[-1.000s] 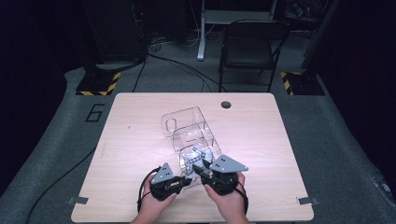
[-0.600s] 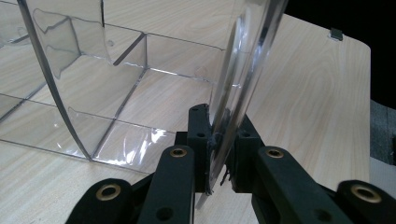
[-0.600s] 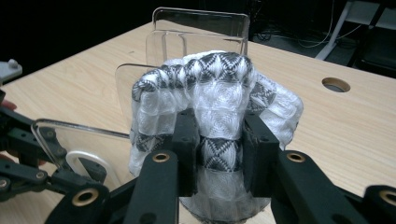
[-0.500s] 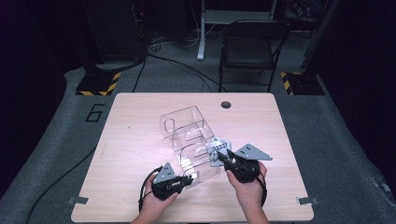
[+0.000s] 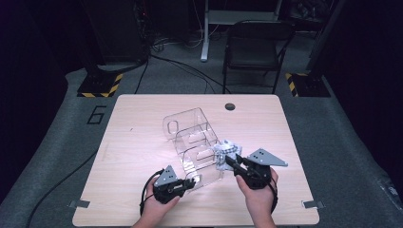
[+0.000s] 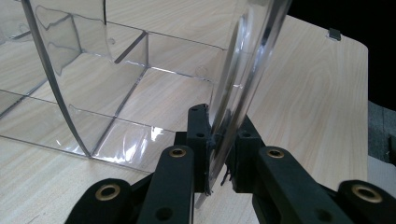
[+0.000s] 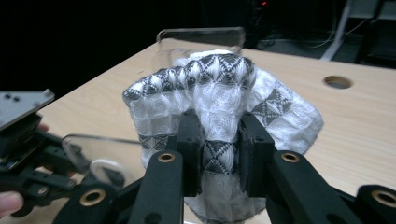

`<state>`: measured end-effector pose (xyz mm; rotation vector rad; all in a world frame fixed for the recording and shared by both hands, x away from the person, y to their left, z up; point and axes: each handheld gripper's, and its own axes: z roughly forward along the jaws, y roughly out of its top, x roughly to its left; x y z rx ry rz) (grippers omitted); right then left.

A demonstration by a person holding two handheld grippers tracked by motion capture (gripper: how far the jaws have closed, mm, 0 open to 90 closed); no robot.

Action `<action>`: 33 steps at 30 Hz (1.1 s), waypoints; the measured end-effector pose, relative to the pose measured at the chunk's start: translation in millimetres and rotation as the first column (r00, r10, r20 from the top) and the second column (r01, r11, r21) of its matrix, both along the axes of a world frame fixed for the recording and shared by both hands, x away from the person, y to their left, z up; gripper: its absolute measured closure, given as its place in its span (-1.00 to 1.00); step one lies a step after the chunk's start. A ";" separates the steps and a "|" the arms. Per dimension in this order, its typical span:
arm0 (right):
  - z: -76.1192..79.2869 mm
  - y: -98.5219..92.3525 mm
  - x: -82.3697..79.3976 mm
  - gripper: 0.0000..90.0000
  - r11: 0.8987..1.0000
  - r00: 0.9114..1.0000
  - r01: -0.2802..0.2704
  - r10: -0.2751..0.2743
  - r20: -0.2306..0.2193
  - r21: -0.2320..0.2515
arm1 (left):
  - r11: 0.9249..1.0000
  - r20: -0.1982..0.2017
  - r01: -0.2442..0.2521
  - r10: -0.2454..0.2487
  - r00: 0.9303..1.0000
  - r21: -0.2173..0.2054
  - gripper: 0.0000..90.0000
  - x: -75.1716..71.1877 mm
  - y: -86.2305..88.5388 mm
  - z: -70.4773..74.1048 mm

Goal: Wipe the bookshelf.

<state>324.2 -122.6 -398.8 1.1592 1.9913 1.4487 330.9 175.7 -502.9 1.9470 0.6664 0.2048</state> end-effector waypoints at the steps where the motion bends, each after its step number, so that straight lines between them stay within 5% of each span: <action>1: 3.0 -3.4 0.3 0.63 1.000 1.000 0.014 -0.014 0.007 0.002 | 1.000 0.000 0.000 0.000 1.000 0.001 0.81 0.0 -0.1 0.1; 7: 3.5 -9.1 9.1 0.50 0.999 0.999 0.021 -0.020 -0.032 0.040 | 1.000 -0.011 0.003 -0.004 1.000 -0.009 0.81 0.5 0.3 -0.6; 10: -6.8 0.7 18.3 0.34 1.000 0.997 0.004 -0.003 -0.081 0.016 | 1.000 -0.003 -0.007 0.006 1.000 -0.012 0.81 -0.1 -0.6 -1.1; 17: -9.8 14.6 36.0 0.13 1.000 0.993 -0.001 0.001 -0.116 0.000 | 1.000 -0.006 0.002 -0.002 1.000 -0.013 0.82 0.0 -0.6 -1.2; 20: -16.6 17.2 40.1 0.18 1.000 0.994 0.013 -0.014 -0.112 -0.014 | 1.000 -0.011 0.004 -0.004 1.000 -0.012 0.82 -0.4 -0.6 -0.9; 25: -22.8 11.8 42.9 0.33 0.999 0.991 0.007 0.000 -0.133 0.051 | 1.000 -0.004 0.002 -0.002 1.000 -0.006 0.82 -0.1 -0.1 -0.8; 29: -14.4 10.9 46.9 0.58 1.000 0.988 -0.015 0.014 -0.157 -0.005 | 1.000 -0.006 0.002 -0.002 1.000 -0.005 0.82 -0.1 -0.1 -0.6; 33: -2.6 9.0 46.2 0.64 1.000 0.993 -0.011 0.009 -0.118 -0.017 | 1.000 -0.008 0.005 -0.005 1.000 -0.008 0.81 0.5 0.2 -0.8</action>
